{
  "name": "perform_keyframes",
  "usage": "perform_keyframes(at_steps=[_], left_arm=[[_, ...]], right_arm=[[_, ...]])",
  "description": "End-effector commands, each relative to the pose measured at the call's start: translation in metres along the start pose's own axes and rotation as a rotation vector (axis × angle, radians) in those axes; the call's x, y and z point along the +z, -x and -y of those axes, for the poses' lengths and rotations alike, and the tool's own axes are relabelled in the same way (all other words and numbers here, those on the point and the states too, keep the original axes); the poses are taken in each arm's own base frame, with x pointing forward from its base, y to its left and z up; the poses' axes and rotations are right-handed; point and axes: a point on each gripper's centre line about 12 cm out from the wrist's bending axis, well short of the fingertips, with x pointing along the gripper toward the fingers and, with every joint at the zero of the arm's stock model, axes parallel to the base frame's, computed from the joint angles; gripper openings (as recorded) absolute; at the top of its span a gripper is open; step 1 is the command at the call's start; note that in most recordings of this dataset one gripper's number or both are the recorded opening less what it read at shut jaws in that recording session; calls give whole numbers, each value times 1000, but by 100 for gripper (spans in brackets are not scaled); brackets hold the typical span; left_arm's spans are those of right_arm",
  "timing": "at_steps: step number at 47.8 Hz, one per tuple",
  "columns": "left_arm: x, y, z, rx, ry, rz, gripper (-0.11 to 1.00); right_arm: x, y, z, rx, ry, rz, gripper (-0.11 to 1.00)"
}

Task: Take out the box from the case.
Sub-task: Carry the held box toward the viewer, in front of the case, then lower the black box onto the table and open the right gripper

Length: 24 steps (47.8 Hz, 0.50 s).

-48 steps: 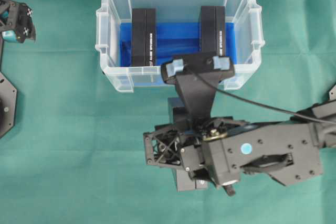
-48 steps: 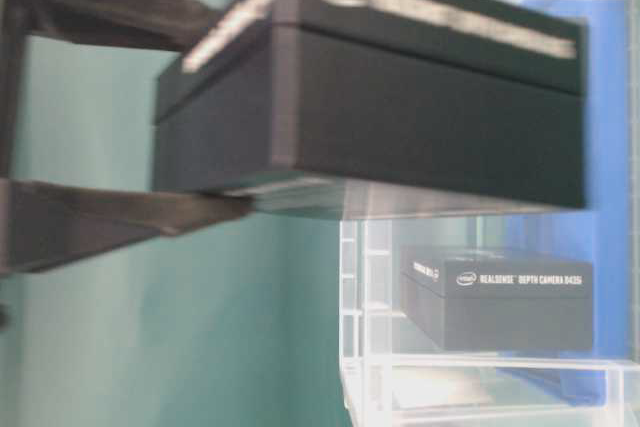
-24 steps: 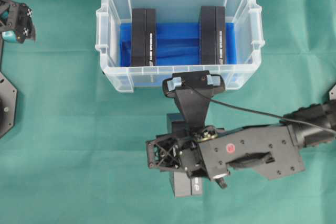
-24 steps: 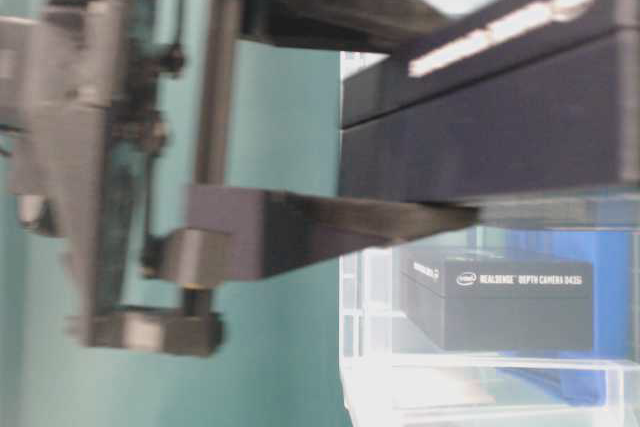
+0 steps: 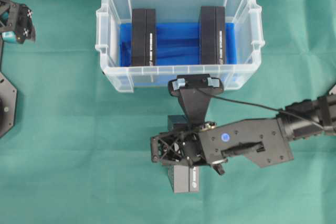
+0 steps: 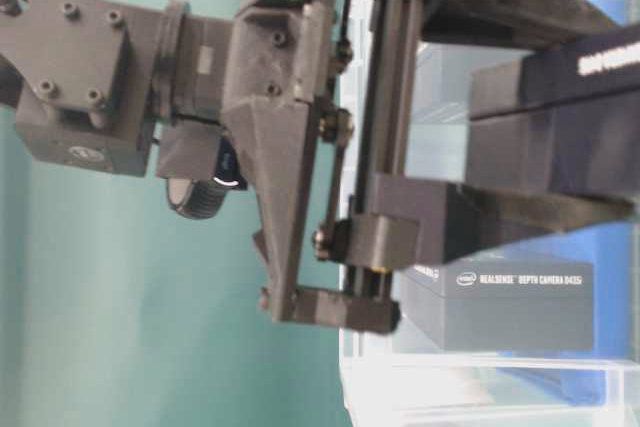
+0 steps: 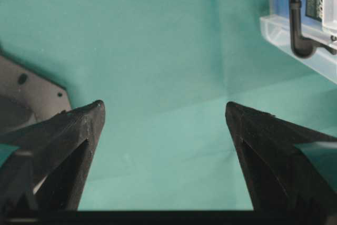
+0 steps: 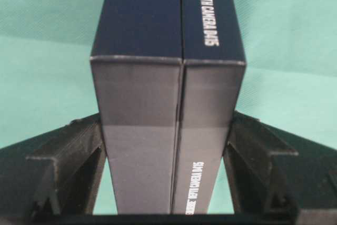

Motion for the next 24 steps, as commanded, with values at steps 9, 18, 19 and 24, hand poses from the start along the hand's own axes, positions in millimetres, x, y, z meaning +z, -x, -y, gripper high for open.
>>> perform_keyframes(at_steps=[9, 18, 19, 24], left_arm=[[3, 2, 1, -7, 2, 12, 95], [2, 3, 1, -8, 2, 13, 95], [2, 3, 1, -8, 2, 13, 95], [2, 3, 1, -8, 2, 13, 95]], right_arm=[[-2, 7, -3, 20, -4, -24, 68], [-1, 7, -4, 28, 8, -24, 68], [-2, 7, -4, 30, 9, -25, 68], [-1, 7, -5, 37, 13, -26, 68]])
